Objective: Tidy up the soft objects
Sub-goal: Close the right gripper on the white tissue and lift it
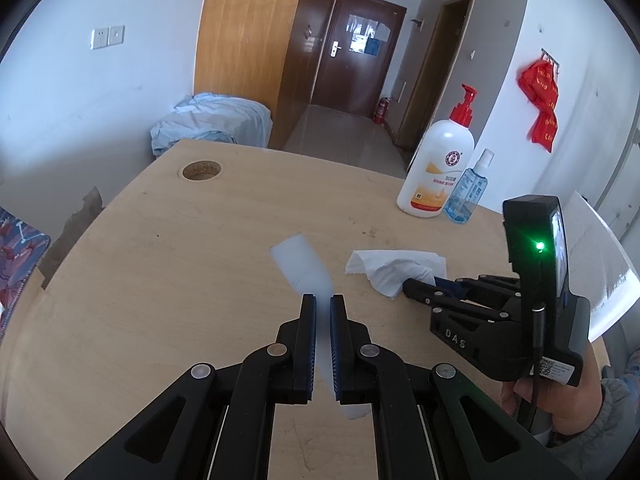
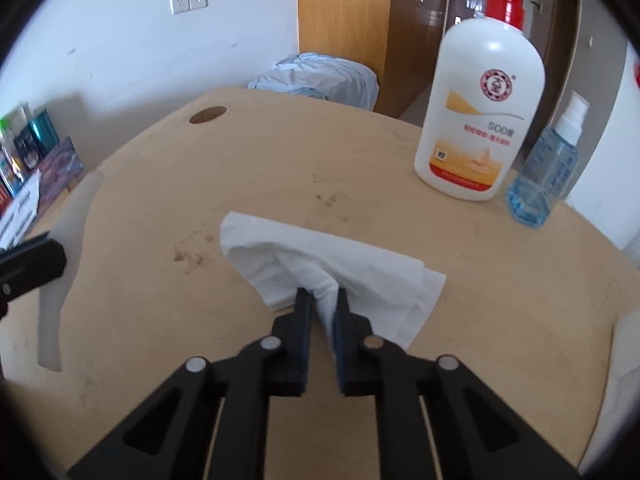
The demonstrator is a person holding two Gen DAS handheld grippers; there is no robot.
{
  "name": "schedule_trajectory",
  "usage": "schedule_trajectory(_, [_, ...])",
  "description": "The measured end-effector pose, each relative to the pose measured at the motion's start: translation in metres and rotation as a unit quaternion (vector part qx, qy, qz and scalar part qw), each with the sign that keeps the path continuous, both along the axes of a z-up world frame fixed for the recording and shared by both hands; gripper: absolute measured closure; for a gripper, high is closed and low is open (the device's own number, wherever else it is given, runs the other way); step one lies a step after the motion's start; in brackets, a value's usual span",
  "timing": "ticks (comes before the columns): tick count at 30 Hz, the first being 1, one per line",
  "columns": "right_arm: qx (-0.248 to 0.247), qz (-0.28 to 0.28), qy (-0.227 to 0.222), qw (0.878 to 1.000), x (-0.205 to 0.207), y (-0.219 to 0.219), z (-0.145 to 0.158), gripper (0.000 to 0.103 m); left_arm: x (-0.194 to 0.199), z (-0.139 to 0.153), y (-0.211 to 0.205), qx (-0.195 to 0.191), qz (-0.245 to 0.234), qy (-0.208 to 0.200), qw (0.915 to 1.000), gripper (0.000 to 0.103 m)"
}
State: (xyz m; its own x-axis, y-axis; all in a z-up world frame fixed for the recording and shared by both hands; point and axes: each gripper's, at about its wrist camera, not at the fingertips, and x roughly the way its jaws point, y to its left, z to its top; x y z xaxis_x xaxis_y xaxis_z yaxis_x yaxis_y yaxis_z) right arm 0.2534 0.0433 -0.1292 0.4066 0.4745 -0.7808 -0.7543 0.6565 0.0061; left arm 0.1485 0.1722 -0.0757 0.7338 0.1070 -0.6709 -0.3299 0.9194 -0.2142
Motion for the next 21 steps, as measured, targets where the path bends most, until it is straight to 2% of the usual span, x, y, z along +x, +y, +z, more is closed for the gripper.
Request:
schedule_trajectory(7, [0.023,0.003,-0.022,0.999,-0.014,-0.006,0.018,0.092,-0.005,0.006,-0.002,0.001,0.002,-0.006,1.0,0.096])
schedule_trajectory(13, [0.034,-0.006,-0.021,0.999,-0.022,-0.014,0.025,0.092,-0.01,0.011,-0.006,0.006,-0.002,-0.012,0.9999,0.096])
schedule_trajectory(16, [0.041,-0.013,-0.021,0.999,-0.021,-0.015,0.026,0.096,-0.014,0.013,-0.006,0.006,0.0,-0.014,0.9999,0.096])
schedule_trajectory(21, [0.059,0.001,-0.007,0.998,-0.019,-0.016,0.028,0.096,-0.02,0.016,-0.005,0.01,0.005,-0.019,0.9998,0.096])
